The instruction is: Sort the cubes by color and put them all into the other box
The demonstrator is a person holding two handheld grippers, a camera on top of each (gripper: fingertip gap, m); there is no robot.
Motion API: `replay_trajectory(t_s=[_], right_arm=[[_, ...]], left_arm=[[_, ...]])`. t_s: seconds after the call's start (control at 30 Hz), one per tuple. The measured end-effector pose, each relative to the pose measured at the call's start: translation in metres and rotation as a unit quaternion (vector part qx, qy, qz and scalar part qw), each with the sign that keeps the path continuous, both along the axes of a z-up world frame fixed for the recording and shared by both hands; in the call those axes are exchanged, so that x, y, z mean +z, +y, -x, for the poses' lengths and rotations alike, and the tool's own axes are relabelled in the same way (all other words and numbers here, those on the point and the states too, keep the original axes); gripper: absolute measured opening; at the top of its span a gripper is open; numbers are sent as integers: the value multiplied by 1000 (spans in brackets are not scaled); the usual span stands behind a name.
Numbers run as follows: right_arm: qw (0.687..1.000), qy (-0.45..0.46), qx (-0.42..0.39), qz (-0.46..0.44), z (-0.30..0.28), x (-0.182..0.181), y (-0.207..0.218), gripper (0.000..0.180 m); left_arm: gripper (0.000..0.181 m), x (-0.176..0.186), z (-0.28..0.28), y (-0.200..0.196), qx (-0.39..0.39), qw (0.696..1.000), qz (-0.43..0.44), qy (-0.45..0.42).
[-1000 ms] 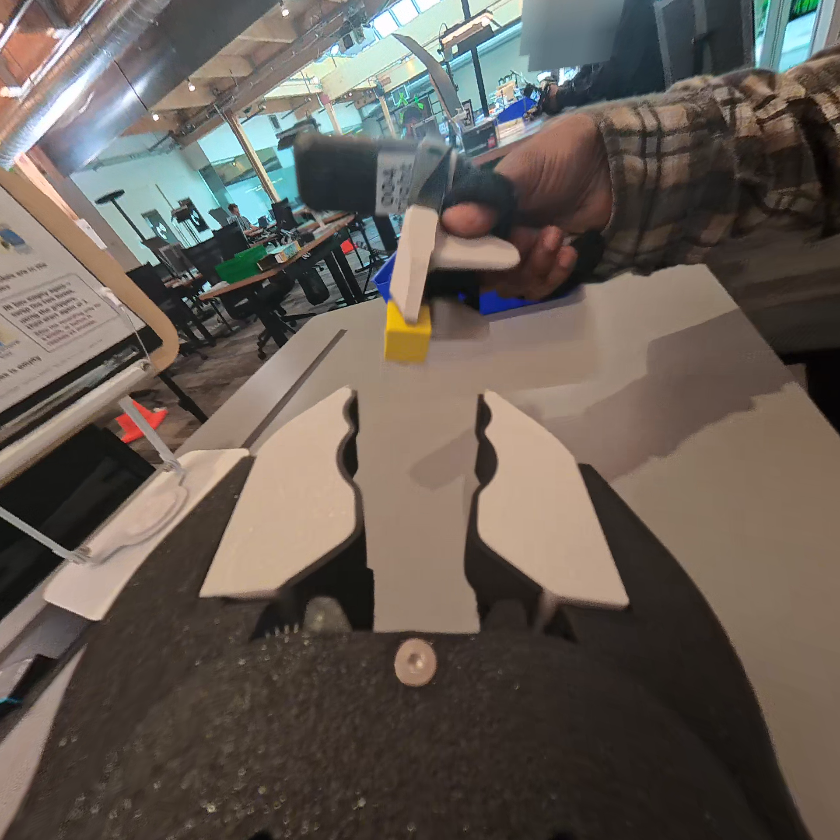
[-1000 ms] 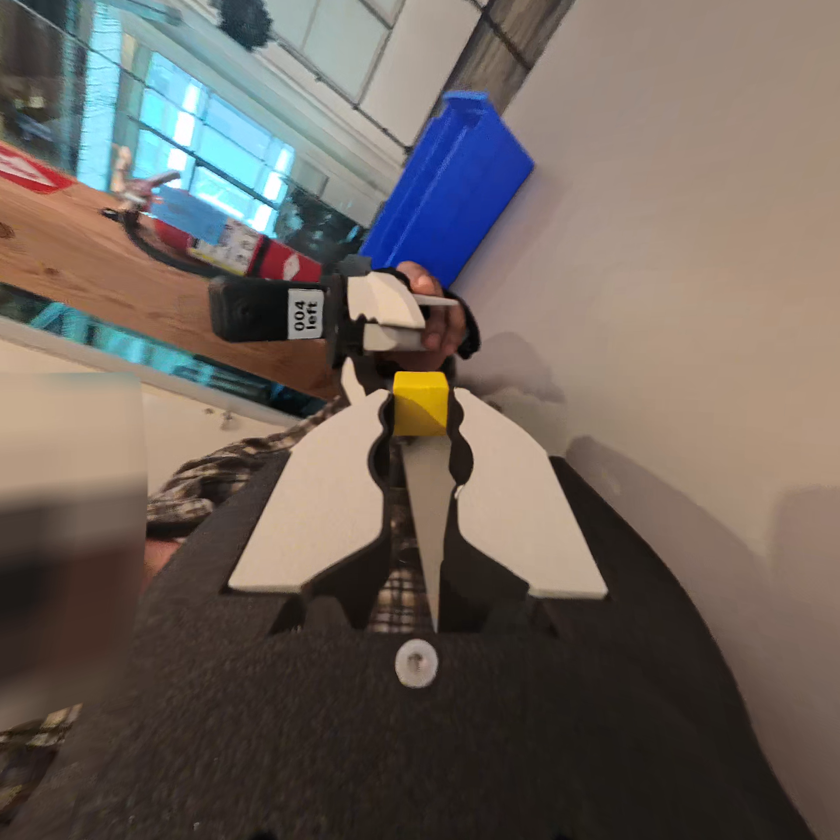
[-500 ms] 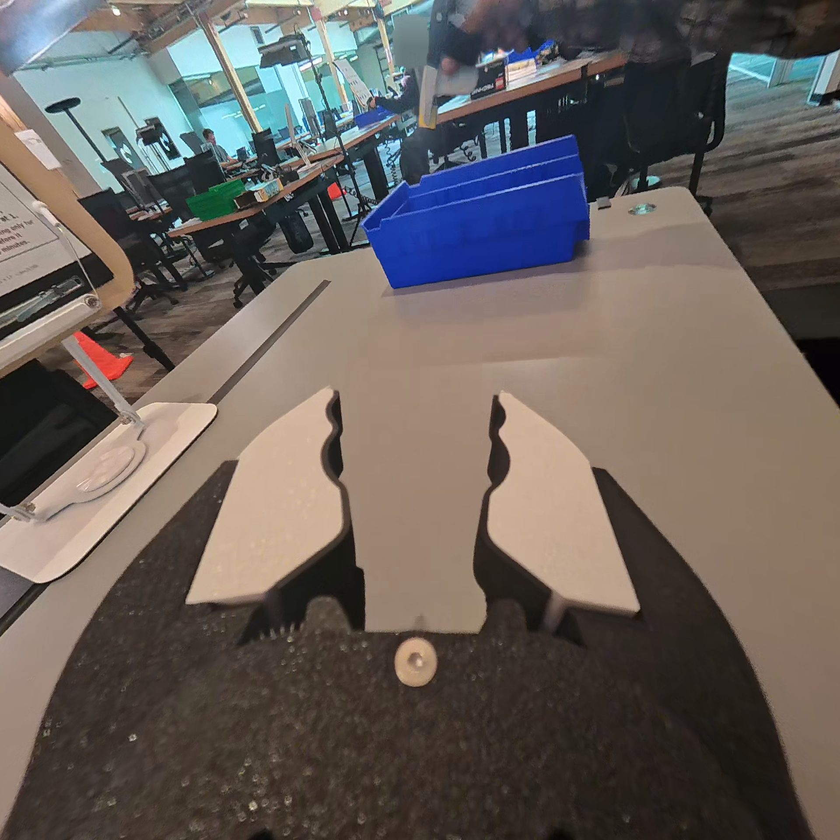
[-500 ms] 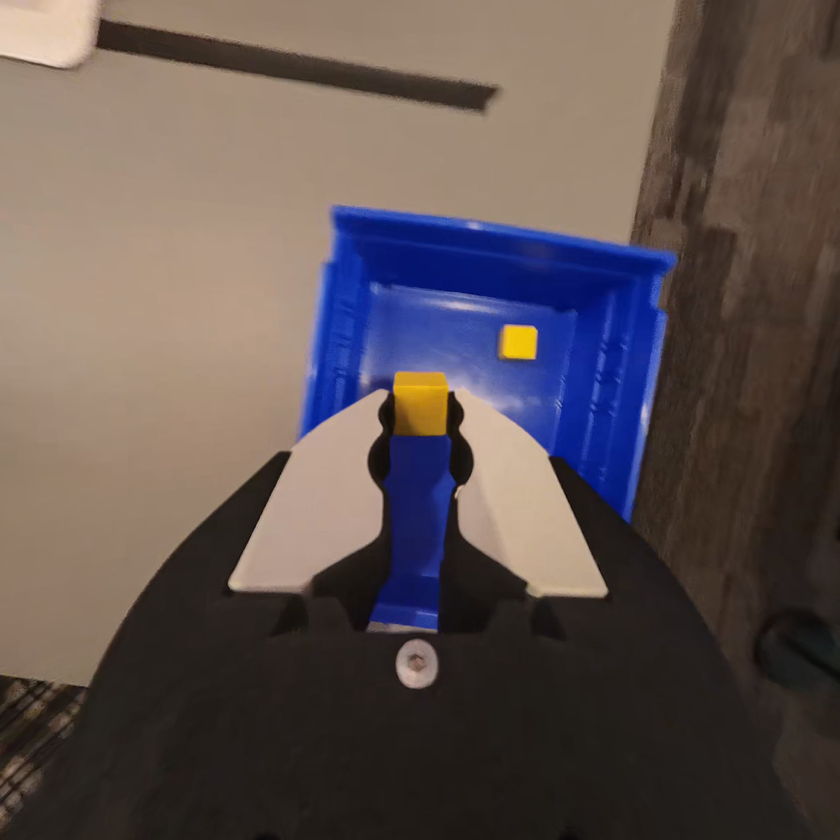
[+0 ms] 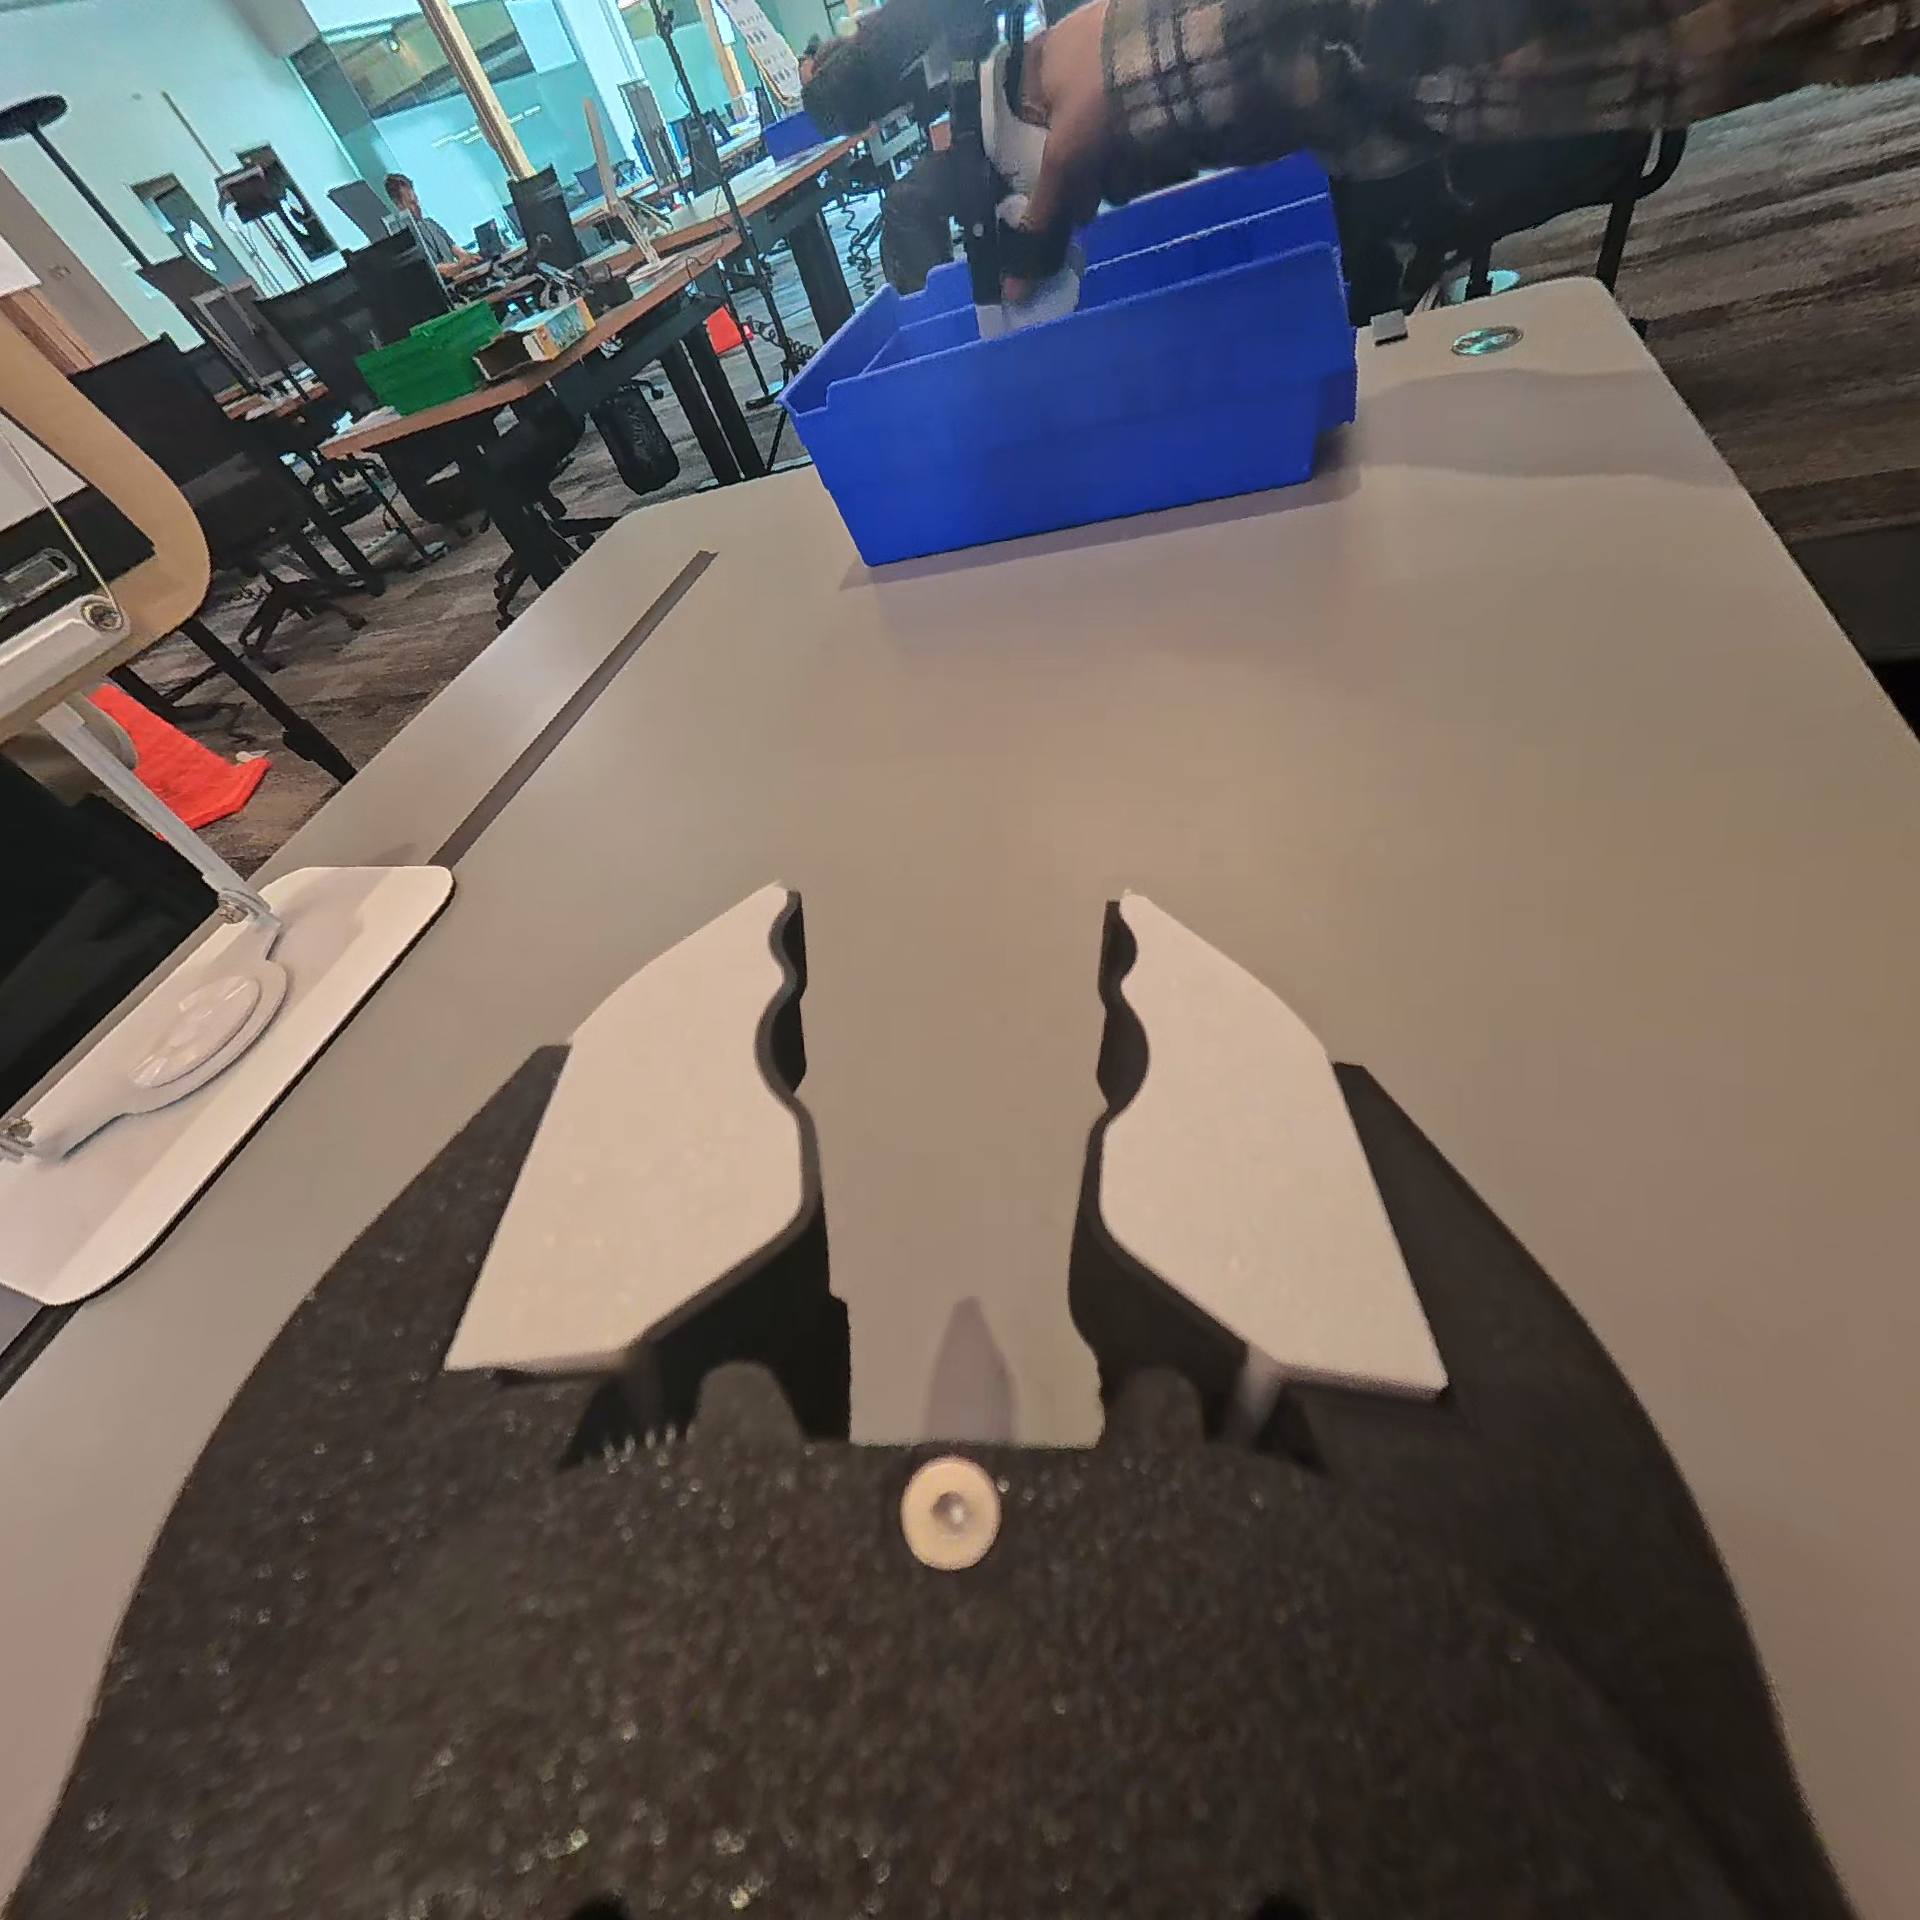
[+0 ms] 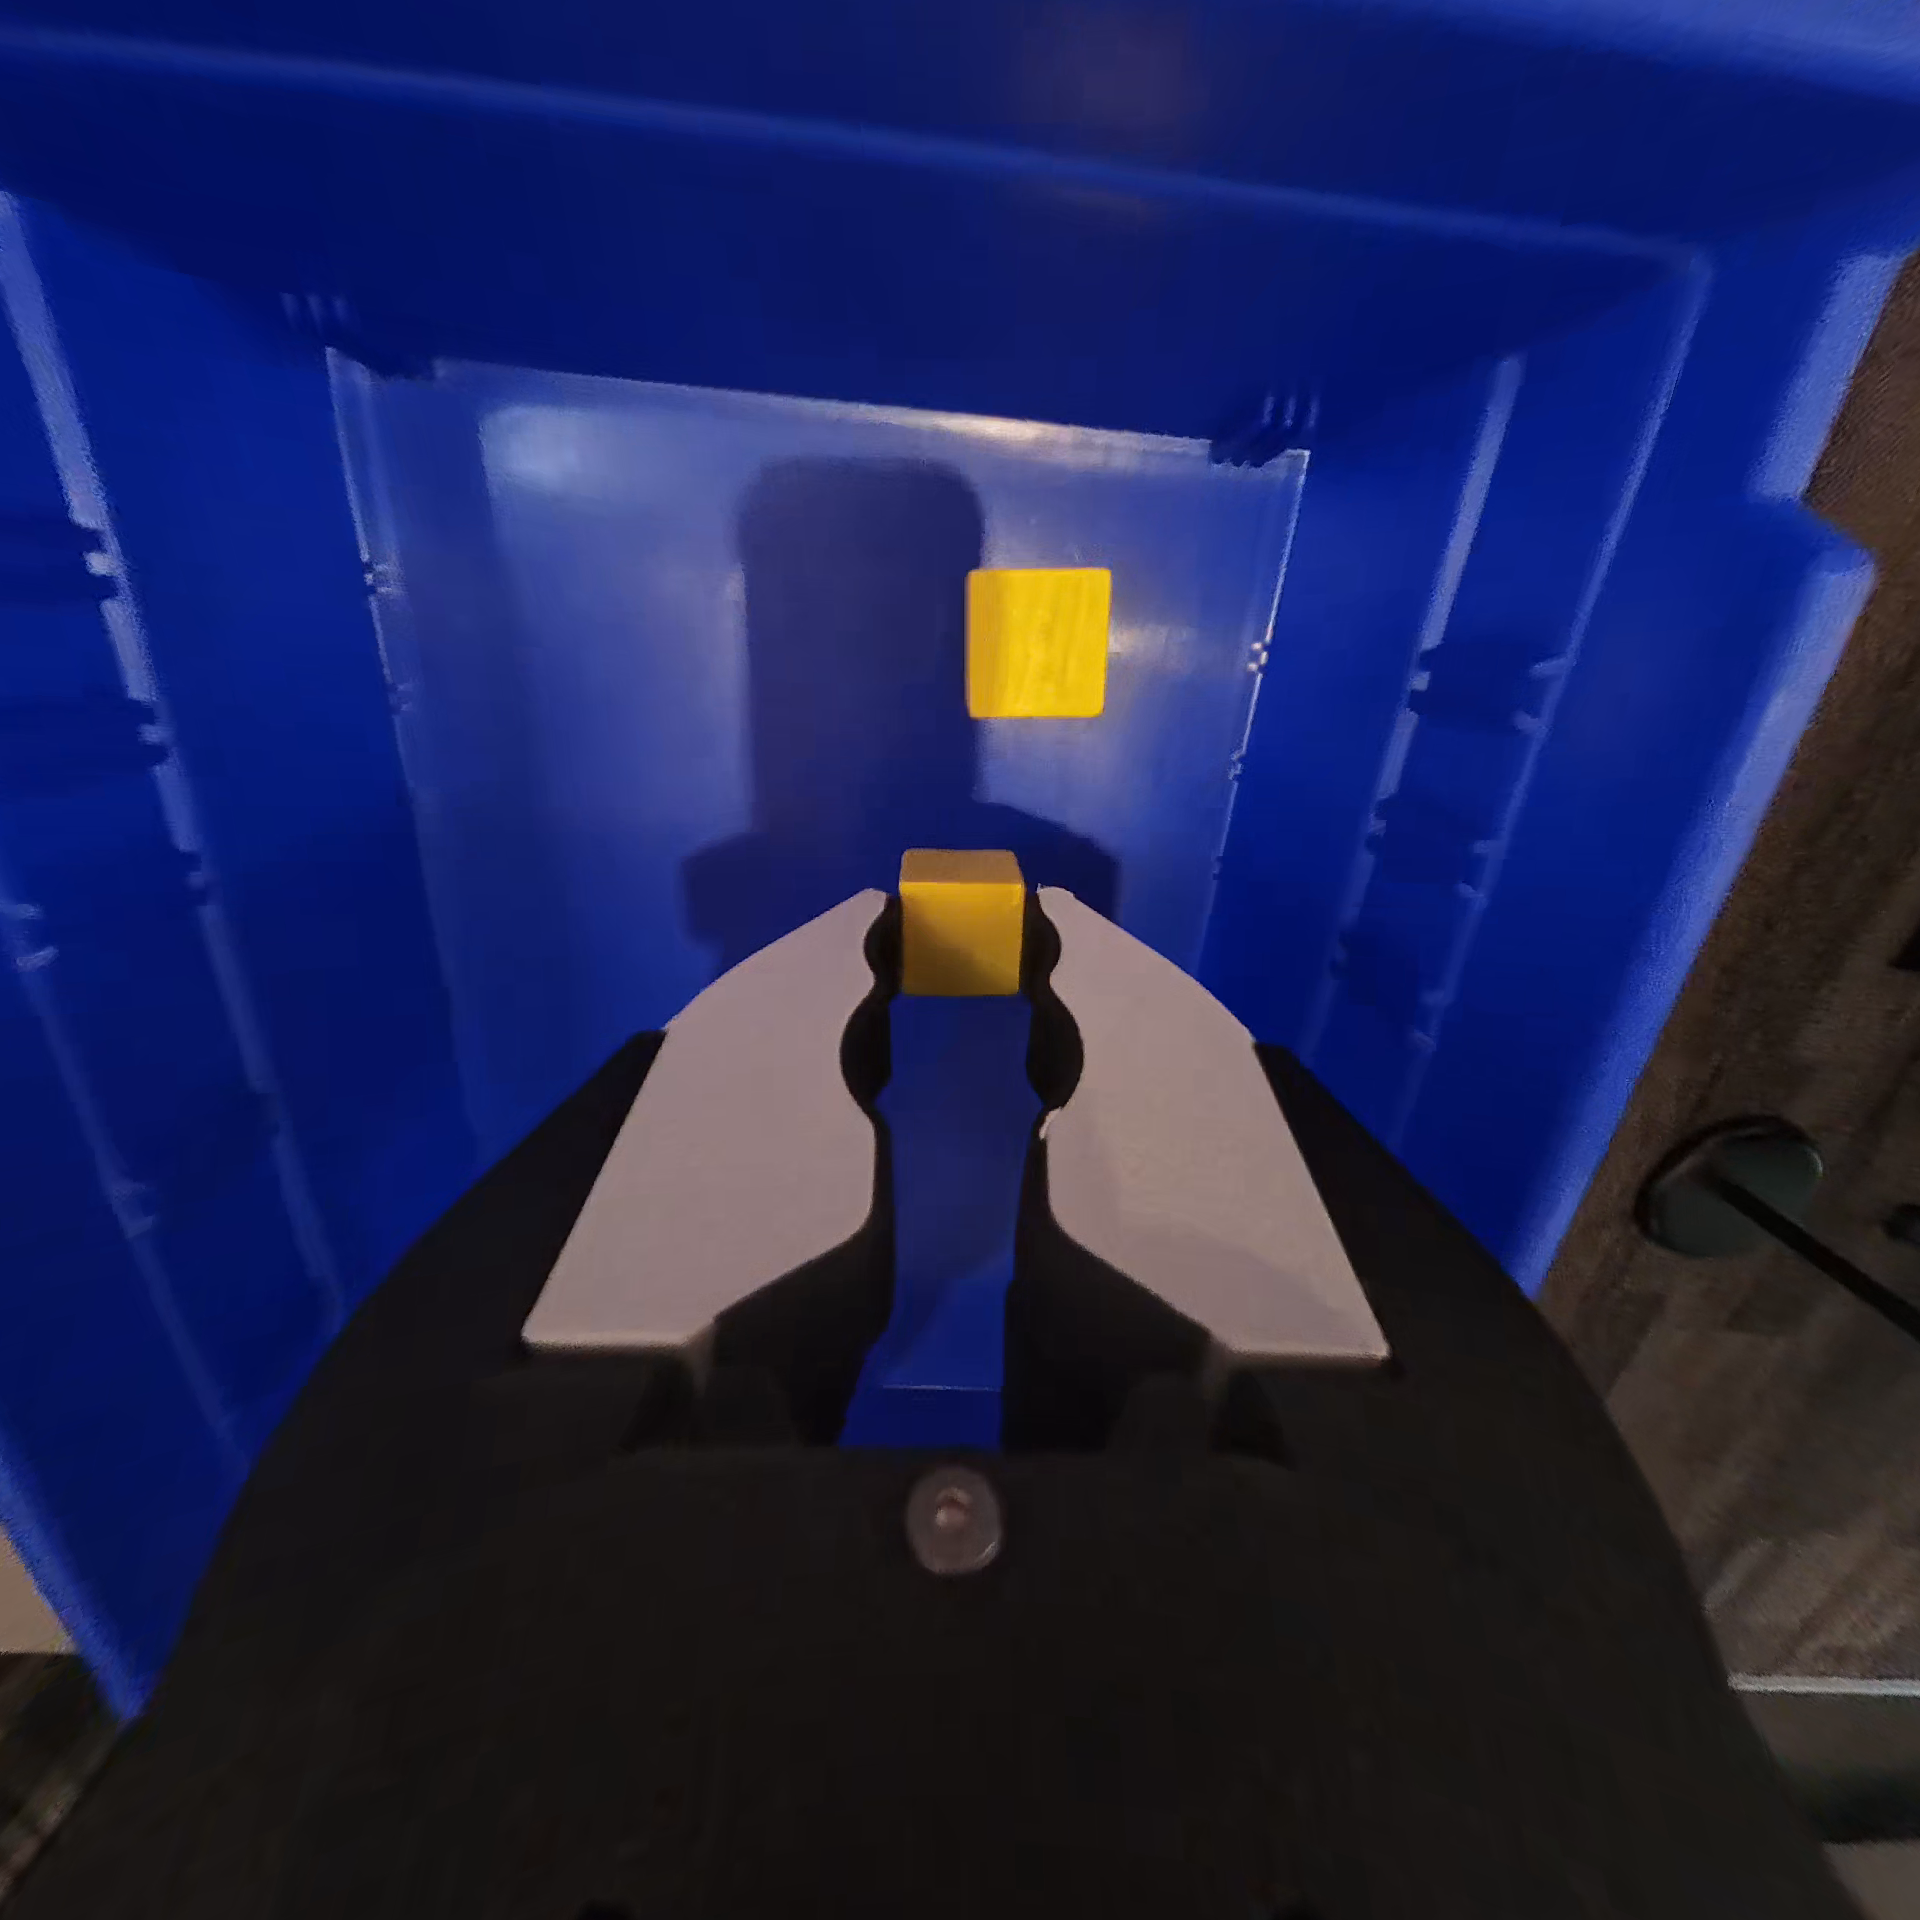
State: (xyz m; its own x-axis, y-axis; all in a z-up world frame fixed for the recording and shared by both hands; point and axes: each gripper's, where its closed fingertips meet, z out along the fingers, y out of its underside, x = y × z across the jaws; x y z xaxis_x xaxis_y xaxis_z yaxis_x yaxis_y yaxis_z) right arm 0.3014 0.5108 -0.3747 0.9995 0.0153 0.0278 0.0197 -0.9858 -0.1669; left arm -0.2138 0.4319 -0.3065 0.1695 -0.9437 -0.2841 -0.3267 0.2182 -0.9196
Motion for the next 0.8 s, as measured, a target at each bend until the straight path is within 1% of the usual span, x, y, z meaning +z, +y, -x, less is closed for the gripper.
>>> replay_trajectory(t_s=[0.27,0.6,0.8], right_arm=[[1000,10,-19,13,-8,-23,1,22],[1000,11,-22,15,-10,-28,5,22],[999,6,-29,28,-13,-38,2,22]], left_arm=[[52,-4,1,1,1,1000,1,10],[50,-8,0,1,1,1000,0,19],[50,-10,0,2,1,1000,-1,22]])
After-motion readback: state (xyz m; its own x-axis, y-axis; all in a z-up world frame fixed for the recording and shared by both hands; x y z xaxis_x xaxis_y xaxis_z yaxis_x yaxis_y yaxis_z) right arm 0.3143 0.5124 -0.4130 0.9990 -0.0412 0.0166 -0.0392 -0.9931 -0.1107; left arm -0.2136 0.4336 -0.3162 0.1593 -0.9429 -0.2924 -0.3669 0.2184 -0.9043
